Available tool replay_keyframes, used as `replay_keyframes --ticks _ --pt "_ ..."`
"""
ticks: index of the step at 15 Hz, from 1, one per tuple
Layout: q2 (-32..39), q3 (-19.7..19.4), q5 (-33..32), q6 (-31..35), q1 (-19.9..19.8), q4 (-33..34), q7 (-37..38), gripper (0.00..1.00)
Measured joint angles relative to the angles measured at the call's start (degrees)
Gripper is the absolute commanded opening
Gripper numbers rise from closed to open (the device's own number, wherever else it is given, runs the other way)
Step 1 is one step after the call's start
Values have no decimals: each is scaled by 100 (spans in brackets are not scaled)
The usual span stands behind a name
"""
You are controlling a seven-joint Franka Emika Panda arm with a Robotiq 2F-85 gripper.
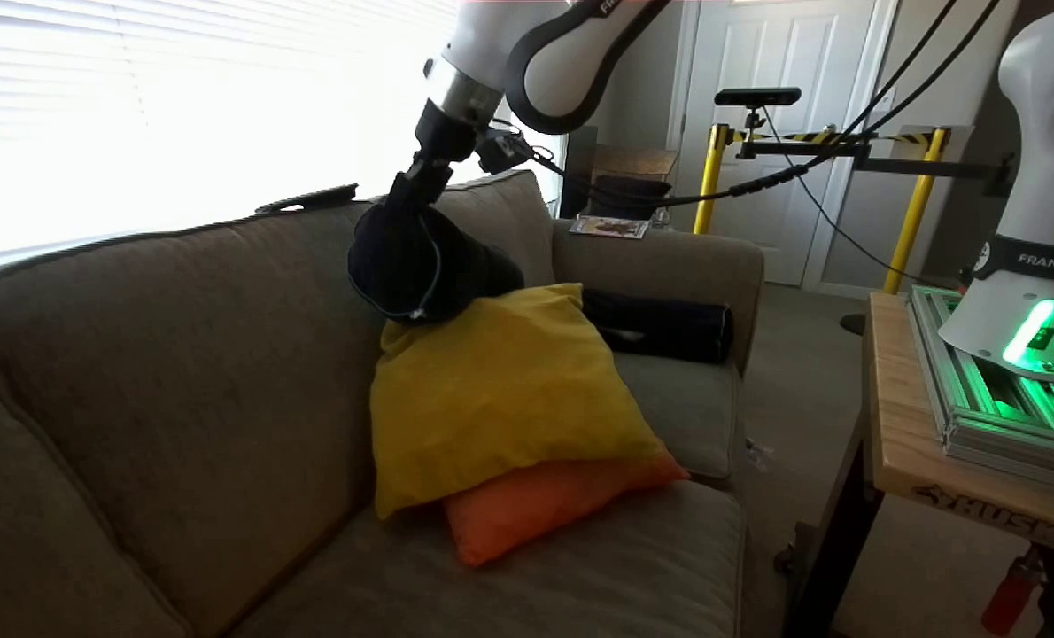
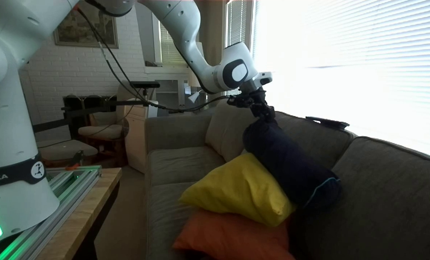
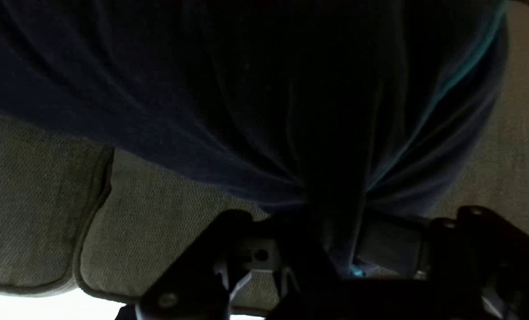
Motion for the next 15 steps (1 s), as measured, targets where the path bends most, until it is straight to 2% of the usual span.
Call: replay_keyframes --ticks 1,2,3,6,13,14,15 --pt "64 197 0 -73 -169 78 -45 0" --pt "133 371 0 -129 -325 165 -72 17" --pt "204 530 0 -177 -469 254 -84 27" --pt "377 850 0 -324 -765 489 -86 47" --pt "471 1183 5 -520 -1064 728 -86 95" --pt "471 1195 5 -526 -1081 732 -86 100" --pt "471 1203 5 -529 -1096 732 -86 100"
